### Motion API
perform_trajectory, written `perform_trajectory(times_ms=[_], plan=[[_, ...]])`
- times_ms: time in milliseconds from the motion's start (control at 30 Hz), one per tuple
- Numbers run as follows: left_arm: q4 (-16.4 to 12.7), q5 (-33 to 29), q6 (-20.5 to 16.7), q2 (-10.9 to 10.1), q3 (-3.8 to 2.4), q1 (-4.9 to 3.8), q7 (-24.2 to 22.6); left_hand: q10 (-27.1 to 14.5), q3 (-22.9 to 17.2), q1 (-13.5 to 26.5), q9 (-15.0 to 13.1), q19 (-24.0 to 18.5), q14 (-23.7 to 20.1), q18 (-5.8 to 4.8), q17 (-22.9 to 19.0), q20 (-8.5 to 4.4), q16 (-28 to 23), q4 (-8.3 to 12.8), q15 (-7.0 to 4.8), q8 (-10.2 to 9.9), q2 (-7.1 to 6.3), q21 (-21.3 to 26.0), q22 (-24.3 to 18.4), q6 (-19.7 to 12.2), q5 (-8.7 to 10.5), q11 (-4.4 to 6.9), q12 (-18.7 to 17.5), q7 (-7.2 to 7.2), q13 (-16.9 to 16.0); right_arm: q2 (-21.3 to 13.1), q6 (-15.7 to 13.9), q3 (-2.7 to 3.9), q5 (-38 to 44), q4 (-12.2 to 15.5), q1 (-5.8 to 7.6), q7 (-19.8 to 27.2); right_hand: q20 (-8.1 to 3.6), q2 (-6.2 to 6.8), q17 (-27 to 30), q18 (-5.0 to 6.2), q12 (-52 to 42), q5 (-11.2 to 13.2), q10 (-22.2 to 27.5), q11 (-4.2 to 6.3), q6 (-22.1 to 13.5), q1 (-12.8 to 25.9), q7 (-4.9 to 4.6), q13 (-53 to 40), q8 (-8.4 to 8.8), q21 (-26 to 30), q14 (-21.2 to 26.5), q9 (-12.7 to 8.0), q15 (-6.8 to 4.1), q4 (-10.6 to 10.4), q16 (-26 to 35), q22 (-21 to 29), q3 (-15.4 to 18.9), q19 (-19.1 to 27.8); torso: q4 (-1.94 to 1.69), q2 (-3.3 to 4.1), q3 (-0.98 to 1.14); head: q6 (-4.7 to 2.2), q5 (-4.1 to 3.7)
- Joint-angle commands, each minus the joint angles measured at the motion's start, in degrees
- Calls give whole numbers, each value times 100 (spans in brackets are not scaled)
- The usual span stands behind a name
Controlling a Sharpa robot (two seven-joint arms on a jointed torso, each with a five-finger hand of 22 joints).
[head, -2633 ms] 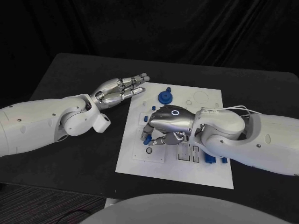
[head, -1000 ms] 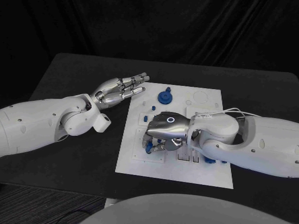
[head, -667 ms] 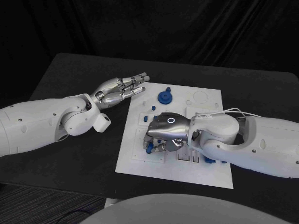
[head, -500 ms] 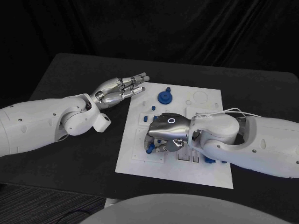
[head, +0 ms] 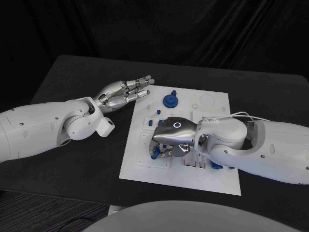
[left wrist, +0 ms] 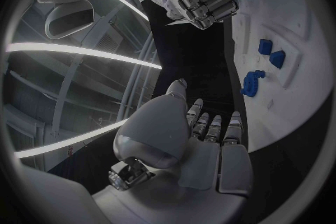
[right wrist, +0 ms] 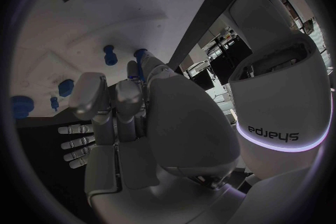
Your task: Assemble the parts on the task board
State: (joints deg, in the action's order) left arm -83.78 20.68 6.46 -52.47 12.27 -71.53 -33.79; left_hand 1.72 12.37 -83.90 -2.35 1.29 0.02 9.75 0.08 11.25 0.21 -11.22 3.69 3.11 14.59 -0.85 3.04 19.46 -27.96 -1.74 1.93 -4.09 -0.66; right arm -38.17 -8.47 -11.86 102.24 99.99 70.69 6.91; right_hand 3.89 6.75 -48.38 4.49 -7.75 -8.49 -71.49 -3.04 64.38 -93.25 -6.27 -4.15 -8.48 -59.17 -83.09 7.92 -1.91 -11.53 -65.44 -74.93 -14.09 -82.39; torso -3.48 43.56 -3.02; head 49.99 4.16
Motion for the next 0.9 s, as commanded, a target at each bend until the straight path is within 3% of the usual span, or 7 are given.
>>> perform_trajectory(times_ms=[33, 367, 467, 600, 700, 800, 900], plan=[[2, -8, 62, 9, -4, 13, -57, 7, -28, -56, -8, -14, -2, 64, -8, -27, -21, 13, -7, 22, 14, 1, 3, 45, -23, -44, 25, -10, -9, 0, 27, -2, 52, -9, -21, -135, 15, 35, 15, 112, 17, -32, -9, 12, -90, 24, -47, -9, 55, 69, 56, -13, 15, -9, 28, -746, -46, 63, -1, 0, 0, 1, -9], [2, -8, 83, 6, -4, 15, -50, 7, -30, -54, -8, -12, -2, 64, -8, -22, -21, 9, 19, 24, 20, 0, 8, 47, -22, -45, 25, -13, -9, 83, -109, -2, 52, -62, -108, -75, 59, 103, 43, 123, -22, 81, 54, -37, -305, 207, -111, -46, 202, 161, 102, -55, 61, -77, 37, -730, -47, 104, 0, 1, -1, 1, 3], [0, -8, 80, -2, -4, 15, -47, 7, -30, -54, -8, -12, -2, 64, -8, -22, -21, 9, 19, 24, 20, 0, 8, 47, -22, -45, 25, -13, -9, 96, -179, -2, 52, -87, -121, -58, 71, 120, 41, 125, -33, 191, 92, -49, -355, 292, -121, -56, 238, 176, 109, -67, 73, -125, 30, -727, -35, 110, -1, 0, -1, 1, 3], [4, -8, 90, -7, -4, 15, -36, 9, -31, -53, -9, -11, -2, 64, -8, -20, -21, 8, 26, 27, 22, -1, 10, 61, -22, -46, 28, -14, -10, 98, -241, -2, 52, -101, -126, -30, 103, 198, 56, 137, -36, 524, 235, -74, -534, 675, -138, -72, 350, 255, 133, -114, 104, -345, 28, -710, 120, 132, -3, 0, -2, 1, 8], [5, -8, 98, -10, -4, 15, -28, 13, -31, -52, -12, -11, -2, 63, -8, -17, -21, 6, 32, 32, 25, -1, 10, 78, -22, -53, 32, -19, -12, 86, -287, -2, 52, -106, -128, -15, 121, 262, 105, 148, 17, 553, 486, -109, -715, 832, -136, -59, 445, 342, 172, -166, 129, -403, 55, -692, 241, 162, 0, -2, -1, 1, 4], [7, -8, 103, -11, -4, 15, -21, 13, -31, -52, -12, -11, -2, 63, -8, -17, -21, 6, 32, 32, 25, -1, 10, 78, -22, -53, 32, -19, -12, 56, -343, -2, 52, -105, -129, -5, 180, 270, 202, 172, 61, 552, 917, -197, -1168, 912, 39, -52, 485, 556, 275, -287, 202, -381, 110, -647, 404, 250, 0, 0, 0, 1, 6], [11, -8, 107, -13, -4, 15, -14, 16, -32, -51, -14, -12, -2, 63, -8, -15, -21, 4, 33, 36, 28, 1, 5, 91, -22, -63, 35, -26, -13, -4, -456, -2, 52, -90, -129, 20, 198, 301, 320, 212, 137, 550, 1394, -258, -1442, 974, 128, -20, 487, 778, 390, -359, 192, -408, 176, -601, 596, 346, 1, 0, 0, 1, 0]])
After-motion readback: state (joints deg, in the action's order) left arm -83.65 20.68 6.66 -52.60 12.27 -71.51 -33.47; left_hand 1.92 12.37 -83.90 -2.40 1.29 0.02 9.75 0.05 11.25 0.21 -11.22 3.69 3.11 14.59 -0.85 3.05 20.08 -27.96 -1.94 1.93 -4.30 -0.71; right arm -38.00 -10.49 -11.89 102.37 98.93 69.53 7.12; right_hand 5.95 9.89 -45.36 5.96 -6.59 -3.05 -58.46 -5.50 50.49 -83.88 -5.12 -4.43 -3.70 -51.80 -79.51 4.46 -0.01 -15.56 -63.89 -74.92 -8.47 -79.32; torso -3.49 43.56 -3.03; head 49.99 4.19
